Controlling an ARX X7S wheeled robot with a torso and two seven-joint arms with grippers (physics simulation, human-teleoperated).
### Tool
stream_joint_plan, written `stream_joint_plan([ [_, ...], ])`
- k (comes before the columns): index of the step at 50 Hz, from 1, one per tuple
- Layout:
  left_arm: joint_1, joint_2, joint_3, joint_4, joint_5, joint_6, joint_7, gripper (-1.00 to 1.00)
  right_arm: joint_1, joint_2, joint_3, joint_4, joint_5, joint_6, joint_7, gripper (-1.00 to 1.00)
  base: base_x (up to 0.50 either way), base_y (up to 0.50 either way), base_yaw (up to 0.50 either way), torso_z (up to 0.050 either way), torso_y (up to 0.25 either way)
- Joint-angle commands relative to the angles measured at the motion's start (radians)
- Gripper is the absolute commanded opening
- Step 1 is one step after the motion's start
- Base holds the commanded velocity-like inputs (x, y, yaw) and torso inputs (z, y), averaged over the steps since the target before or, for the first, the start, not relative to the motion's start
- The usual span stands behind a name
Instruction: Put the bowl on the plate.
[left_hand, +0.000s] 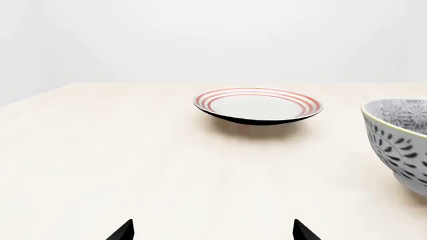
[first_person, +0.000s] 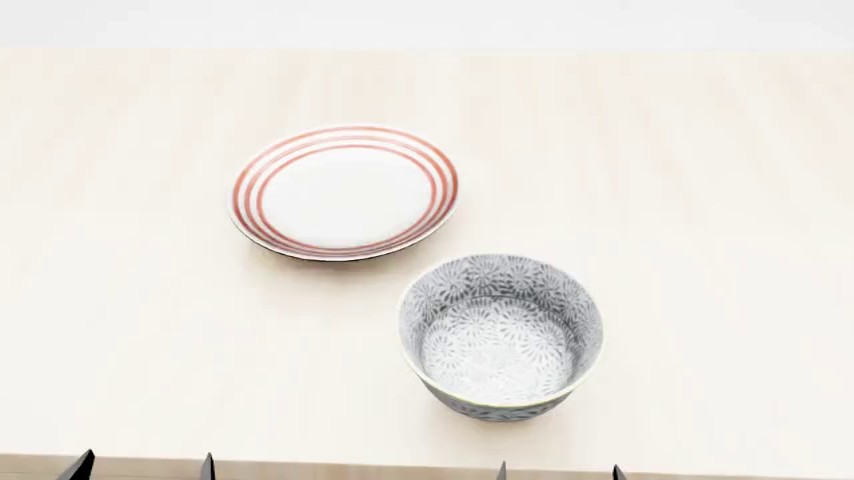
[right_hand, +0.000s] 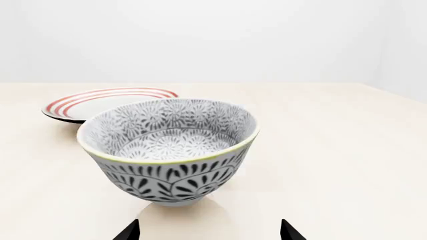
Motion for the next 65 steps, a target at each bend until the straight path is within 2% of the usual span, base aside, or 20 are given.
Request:
stream_joint_plan([
  [1,-0.001,-0.015,0.019,-0.003,-0.016,0.001,-0.018,1.0,0.0,0.015,-0.019,0.0,0.019,0.0,0.019,1.0,0.0,0.0,0.0,0.0,0.0],
  [24,-0.001,-0.067,0.089,-0.002,-0.047,-0.013,-0.08,1.0,0.001,0.066,-0.08,0.006,0.068,-0.006,0.08,1.0,0.0,0.0,0.0,0.0,0.0],
  [25,0.002,-0.108,0.117,0.134,-0.104,-0.149,-0.056,1.0,-0.01,0.087,-0.079,-0.118,0.091,-0.009,0.126,1.0,0.0,0.0,0.0,0.0,0.0],
  [26,0.002,-0.011,0.023,-0.003,0.012,-0.016,-0.014,1.0,-0.002,0.009,-0.013,0.006,0.011,-0.002,0.013,1.0,0.0,0.0,0.0,0.0,0.0],
  [42,0.001,-0.055,0.079,0.011,-0.006,-0.009,-0.085,1.0,0.006,0.055,-0.061,-0.006,0.059,0.009,0.065,1.0,0.0,0.0,0.0,0.0,0.0],
  [45,0.005,-0.063,0.075,0.067,-0.01,-0.007,-0.098,1.0,0.009,0.062,-0.054,-0.053,0.075,0.029,0.075,1.0,0.0,0.0,0.0,0.0,0.0],
  [49,0.008,-0.08,0.039,0.237,-0.013,-0.007,-0.133,1.0,0.016,0.075,-0.025,-0.182,0.101,0.043,0.098,1.0,0.0,0.0,0.0,0.0,0.0],
  [57,0.017,-0.098,-0.053,0.525,0.001,0.015,-0.222,1.0,0.023,0.096,0.042,-0.397,0.14,-0.088,0.131,1.0,0.01,0.0,0.0,0.0,0.0],
  [65,0.021,-0.107,-0.054,0.545,-0.01,0.021,-0.238,1.0,0.021,0.104,0.04,-0.408,0.155,-0.084,0.146,1.0,0.46,0.0,0.0,0.0,0.0],
])
